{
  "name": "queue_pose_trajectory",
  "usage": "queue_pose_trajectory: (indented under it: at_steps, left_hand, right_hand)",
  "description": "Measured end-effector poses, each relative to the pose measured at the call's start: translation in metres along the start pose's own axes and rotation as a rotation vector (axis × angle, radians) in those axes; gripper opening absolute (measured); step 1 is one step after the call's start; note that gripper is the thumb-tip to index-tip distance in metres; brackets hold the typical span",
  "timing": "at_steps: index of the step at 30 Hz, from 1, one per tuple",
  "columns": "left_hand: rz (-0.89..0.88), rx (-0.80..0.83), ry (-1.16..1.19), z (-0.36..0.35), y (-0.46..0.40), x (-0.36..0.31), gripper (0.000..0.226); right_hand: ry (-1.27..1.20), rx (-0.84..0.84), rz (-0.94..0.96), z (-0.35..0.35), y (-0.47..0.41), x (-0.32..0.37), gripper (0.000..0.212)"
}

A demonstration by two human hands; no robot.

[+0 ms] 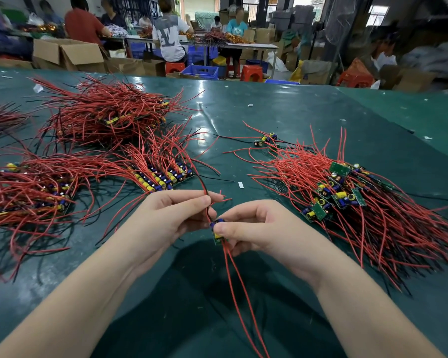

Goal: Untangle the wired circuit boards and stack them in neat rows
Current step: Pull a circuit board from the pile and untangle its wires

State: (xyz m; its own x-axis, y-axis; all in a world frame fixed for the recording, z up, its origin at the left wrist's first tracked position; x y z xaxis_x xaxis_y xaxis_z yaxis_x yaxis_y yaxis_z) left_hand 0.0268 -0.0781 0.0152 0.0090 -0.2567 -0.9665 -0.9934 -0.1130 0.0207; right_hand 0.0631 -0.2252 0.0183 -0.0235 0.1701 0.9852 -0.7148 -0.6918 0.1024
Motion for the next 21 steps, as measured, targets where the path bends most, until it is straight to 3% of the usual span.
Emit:
queue_pose_trajectory:
  at_steps: [7,21]
  left_hand:
    - [0.018,0.006,0.042,-0.0017,0.0001,0.0005,0.022]
    - [-0.041,-0.07,0.034,-0.0001,0.0008,-0.0023,0.021]
  right_hand:
    - [-0.058,-0.024,-0.004,0.0018,-0.0001,-0.0016,0.01]
    - [-0.026,-0.026,-0.028,0.0026,0.0016,-0.0013,0.002]
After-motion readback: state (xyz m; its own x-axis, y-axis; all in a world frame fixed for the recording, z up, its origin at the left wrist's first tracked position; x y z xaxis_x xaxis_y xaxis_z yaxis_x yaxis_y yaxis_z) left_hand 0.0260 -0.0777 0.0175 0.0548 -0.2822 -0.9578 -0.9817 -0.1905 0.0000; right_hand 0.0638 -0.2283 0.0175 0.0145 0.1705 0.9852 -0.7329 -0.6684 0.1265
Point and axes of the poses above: each hand's wrist, its own y-axis away from the middle knuckle, its own z-axis out of the back of the hand, x = y × z, the point moved 4 cm from there along -y, towards the middle knuckle, and after that the axes turned 4 degrees about y, right-handed, at the moved point
